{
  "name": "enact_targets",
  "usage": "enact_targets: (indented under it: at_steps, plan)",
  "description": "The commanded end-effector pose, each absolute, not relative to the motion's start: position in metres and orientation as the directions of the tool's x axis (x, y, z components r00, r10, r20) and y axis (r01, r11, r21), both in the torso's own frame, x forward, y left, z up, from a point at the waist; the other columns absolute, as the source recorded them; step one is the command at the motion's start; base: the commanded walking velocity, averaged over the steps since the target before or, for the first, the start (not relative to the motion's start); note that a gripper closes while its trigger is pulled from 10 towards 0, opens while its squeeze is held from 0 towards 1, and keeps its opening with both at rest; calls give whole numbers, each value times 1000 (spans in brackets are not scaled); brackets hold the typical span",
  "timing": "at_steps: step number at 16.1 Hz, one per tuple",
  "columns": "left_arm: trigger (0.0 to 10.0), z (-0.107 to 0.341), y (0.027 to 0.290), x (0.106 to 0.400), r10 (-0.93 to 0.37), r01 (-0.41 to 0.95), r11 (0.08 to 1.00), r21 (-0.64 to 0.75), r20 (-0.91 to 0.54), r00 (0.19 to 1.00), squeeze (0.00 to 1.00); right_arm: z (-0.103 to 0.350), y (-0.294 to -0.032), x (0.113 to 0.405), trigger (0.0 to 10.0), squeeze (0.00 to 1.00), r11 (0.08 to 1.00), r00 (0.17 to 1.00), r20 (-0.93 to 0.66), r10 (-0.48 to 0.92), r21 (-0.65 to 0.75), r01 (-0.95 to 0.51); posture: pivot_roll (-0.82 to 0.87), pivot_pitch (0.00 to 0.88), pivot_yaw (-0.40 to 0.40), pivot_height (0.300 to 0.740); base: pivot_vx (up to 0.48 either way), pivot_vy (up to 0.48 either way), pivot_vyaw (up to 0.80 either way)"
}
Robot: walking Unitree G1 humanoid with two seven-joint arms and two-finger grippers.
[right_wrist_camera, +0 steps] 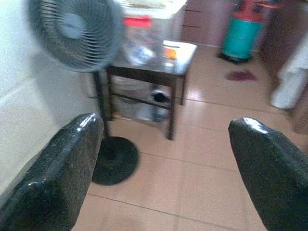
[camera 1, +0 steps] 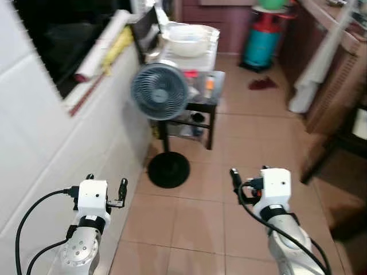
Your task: Setting the table
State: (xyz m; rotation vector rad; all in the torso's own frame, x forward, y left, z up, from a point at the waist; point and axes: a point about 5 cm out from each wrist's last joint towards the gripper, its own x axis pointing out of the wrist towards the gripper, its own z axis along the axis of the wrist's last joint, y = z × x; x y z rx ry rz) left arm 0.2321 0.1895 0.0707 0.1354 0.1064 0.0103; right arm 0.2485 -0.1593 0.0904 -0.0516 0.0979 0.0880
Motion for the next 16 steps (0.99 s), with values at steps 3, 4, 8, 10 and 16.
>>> enact_targets:
  at_steps: [3, 4, 8, 10, 16]
  plan:
    - [10000, 84, 186, 251, -40, 46, 994, 97, -57, 998, 0, 94, -160, 250, 10000, 0, 996, 994, -87, 69, -47, -73, -110, 75, 63, 740, 0, 0, 0]
    - [10000, 86, 186, 252, -42, 47, 995, 85, -50, 998, 0, 95, -158, 250, 10000, 0, 997, 994, -85, 65, -43, -69, -106, 74, 64, 740, 0, 0, -800]
    - [10000, 84, 182, 249, -69, 71, 997, 40, -52, 996, 0, 96, -159, 252, 10000, 0, 996, 995, -80, 65, -50, -69, -100, 82, 52, 740, 0, 0, -800]
    - [10000, 82, 183, 245, -70, 72, 997, 33, -58, 996, 0, 97, -160, 252, 10000, 0, 996, 994, -80, 69, -53, -73, -98, 83, 43, 740, 0, 0, -800]
    - [10000, 80, 181, 245, -70, 71, 997, 8, -53, 996, 0, 99, -157, 255, 10000, 0, 994, 993, -75, 93, -59, -97, -91, 74, 26, 740, 136, 0, -800]
